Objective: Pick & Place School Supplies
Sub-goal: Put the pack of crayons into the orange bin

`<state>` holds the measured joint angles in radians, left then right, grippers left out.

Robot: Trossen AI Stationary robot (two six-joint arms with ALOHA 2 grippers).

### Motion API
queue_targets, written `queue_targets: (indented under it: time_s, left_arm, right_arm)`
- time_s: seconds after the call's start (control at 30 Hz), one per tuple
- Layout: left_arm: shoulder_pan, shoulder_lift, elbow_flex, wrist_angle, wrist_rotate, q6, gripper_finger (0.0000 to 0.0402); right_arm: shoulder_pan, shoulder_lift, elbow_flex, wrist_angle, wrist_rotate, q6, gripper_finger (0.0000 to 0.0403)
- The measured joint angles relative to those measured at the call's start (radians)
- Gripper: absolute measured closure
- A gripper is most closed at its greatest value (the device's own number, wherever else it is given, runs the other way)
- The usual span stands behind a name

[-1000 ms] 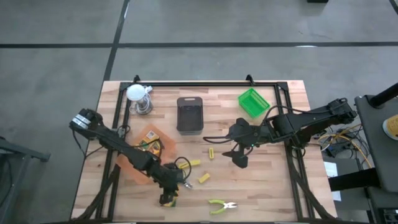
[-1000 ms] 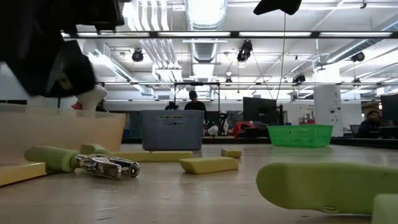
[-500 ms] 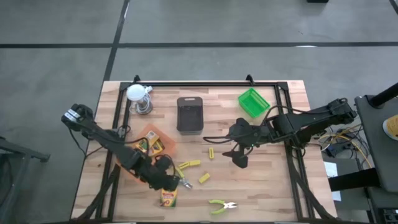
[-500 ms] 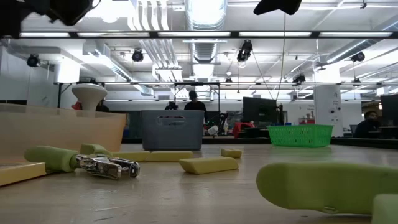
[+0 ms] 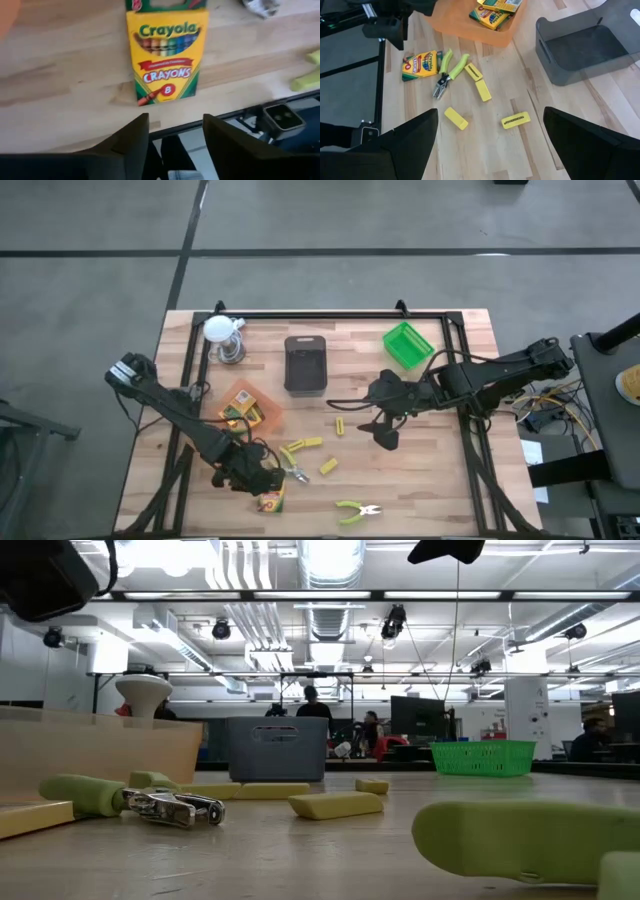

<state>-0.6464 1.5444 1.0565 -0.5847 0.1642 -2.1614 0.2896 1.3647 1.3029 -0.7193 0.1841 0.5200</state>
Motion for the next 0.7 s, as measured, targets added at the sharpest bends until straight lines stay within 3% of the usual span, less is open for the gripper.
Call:
queue_targets:
  time_s: [0.23, 0.7]
  left_arm:
    - [0.0, 0.035, -0.001, 0.025, -0.01, 0.01, 0.0174]
    - [0.004, 0.118, 0.005, 0.084, -0.002, 0.029, 0.017]
  right_arm:
    - [0.0, 0.0, 0.0, 0.0, 0.0, 0.0, 0.0048]
    - [0.0, 0.0, 0.0, 0.0, 0.0, 0.0, 0.0048]
